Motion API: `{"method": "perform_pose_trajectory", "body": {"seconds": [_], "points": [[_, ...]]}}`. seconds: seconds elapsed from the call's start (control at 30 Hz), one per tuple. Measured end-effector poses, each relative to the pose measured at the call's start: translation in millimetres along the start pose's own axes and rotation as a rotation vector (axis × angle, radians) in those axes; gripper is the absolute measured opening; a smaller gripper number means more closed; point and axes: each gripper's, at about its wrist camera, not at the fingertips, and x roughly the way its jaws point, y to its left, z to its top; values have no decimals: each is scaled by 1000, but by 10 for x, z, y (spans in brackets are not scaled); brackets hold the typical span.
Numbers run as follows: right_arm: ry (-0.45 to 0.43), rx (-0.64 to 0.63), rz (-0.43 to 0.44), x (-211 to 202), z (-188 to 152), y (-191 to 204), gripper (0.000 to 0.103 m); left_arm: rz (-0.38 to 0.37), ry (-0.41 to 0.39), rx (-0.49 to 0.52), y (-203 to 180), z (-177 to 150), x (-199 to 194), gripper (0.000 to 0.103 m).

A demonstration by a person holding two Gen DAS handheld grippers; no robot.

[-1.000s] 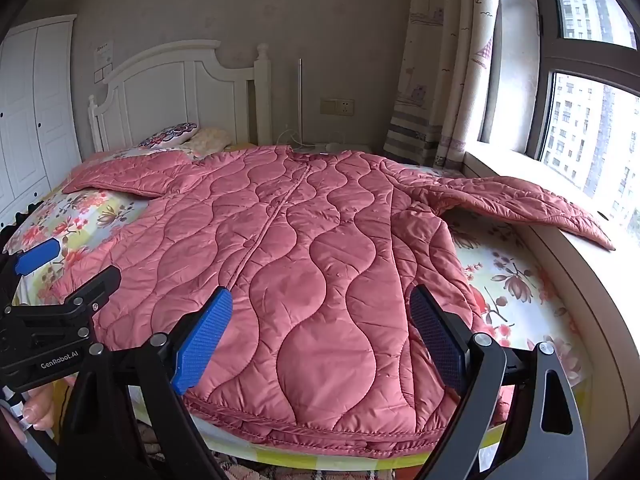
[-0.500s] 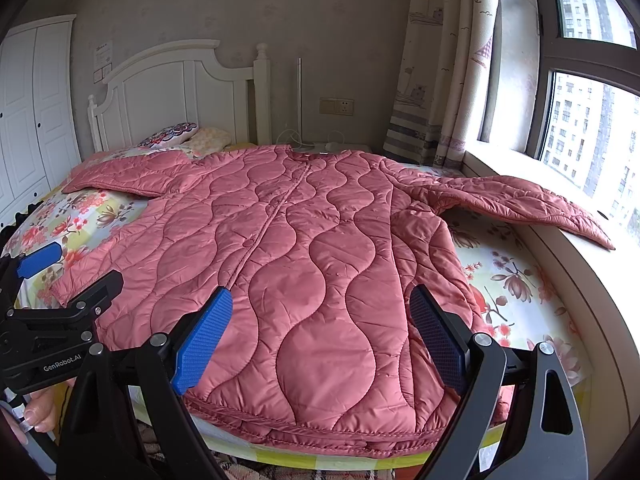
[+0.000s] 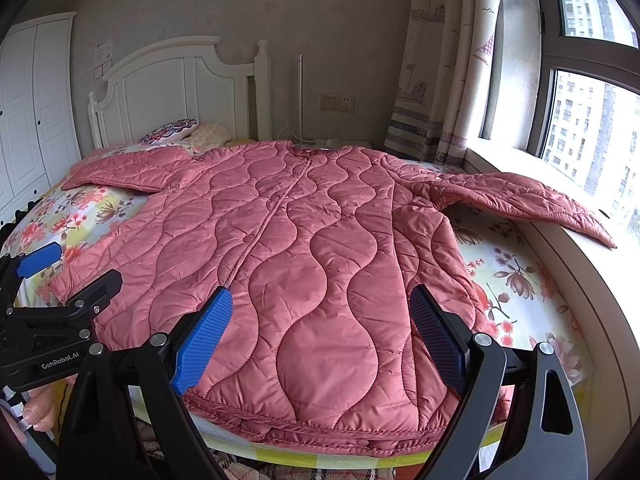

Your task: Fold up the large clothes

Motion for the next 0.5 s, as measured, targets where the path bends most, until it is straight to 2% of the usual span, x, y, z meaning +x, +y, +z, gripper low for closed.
{"method": "perform_pose_trajectory", "body": {"seconds": [0.5], "points": [[-5,-8,-11,0,-6,40,87,6,-5,-31,127,-11,-19,101]]}}
